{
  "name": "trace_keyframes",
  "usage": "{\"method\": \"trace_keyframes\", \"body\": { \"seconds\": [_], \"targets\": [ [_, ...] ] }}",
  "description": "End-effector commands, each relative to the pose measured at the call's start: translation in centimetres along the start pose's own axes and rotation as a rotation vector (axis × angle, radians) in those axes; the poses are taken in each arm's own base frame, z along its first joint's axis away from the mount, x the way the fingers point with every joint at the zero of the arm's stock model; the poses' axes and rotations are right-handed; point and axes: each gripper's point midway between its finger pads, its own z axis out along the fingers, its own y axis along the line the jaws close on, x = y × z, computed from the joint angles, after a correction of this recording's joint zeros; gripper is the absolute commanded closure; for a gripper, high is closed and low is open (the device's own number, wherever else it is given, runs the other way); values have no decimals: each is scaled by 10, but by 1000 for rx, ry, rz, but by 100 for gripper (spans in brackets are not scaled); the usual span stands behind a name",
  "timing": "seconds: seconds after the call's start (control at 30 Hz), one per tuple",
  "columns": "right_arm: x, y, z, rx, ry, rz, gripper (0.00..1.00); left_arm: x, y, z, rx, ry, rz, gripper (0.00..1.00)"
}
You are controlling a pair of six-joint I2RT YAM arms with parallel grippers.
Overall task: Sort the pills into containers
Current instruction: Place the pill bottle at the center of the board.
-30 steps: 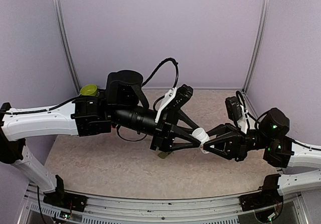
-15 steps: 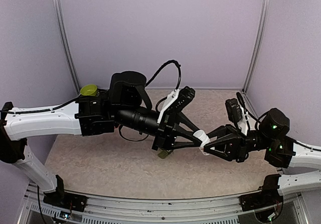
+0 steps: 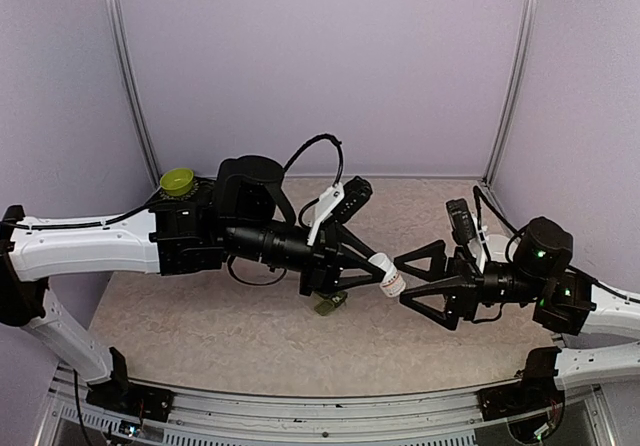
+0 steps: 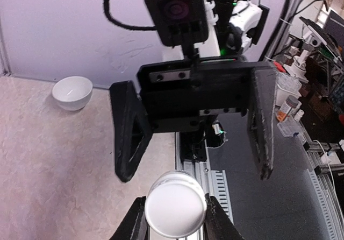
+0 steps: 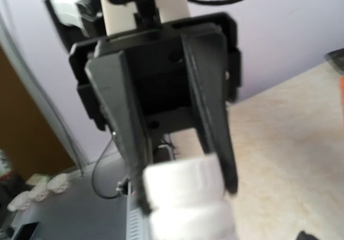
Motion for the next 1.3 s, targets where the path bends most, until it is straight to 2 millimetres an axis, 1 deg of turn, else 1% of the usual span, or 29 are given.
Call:
{"method": "trace_keyframes", "body": {
  "seconds": [0.0,0.1,0.2,0.27,0.3,0.37,0.4,0.47,0.53,0.6,0.7,0.77,0.83,0.93,1.0,1.03,1.13,1.27],
  "targets": [
    [-8,-17,-7,131,-15,-61,0,-2,21,-24,-139,-24,-57,88],
    [-6,-25,-8,169,-8,-70,0,14,43,-35,-252,10,-108,88],
    [-3,-35,-9,226,3,-75,0,39,72,-52,-388,57,-173,88],
    [0,-42,-10,262,14,-78,0,55,97,-69,-504,80,-217,87],
    [1,-46,-11,278,16,-77,0,63,111,-82,-567,89,-242,85],
    [3,-50,-11,298,22,-79,0,79,131,-100,-653,107,-282,85],
    [4,-52,-11,308,24,-78,0,87,145,-112,-707,113,-305,85],
    [5,-55,-11,321,29,-80,0,102,167,-132,-798,134,-336,85],
    [7,-58,-11,331,36,-81,0,118,187,-148,-885,161,-356,85],
    [8,-60,-10,339,44,-83,0,135,205,-160,-946,199,-370,85],
    [9,-62,-10,349,46,-85,0,159,231,-171,-1001,239,-400,86],
    [10,-63,-10,354,50,-84,0,174,247,-175,-1008,257,-438,88],
    [12,-65,-10,359,54,-82,0,183,263,-179,-1006,257,-485,90],
    [12,-65,-10,357,51,-81,0,186,285,-185,-1072,245,-486,91],
    [12,-65,-9,354,51,-80,0,186,297,-181,-1092,238,-480,90],
    [12,-65,-9,352,52,-78,0,193,304,-177,-1102,261,-483,90],
    [13,-64,-9,348,56,-77,0,206,320,-170,-1128,304,-489,91],
    [15,-65,-13,362,58,-76,0,219,333,-168,-1163,326,-488,91]
  ]
}}
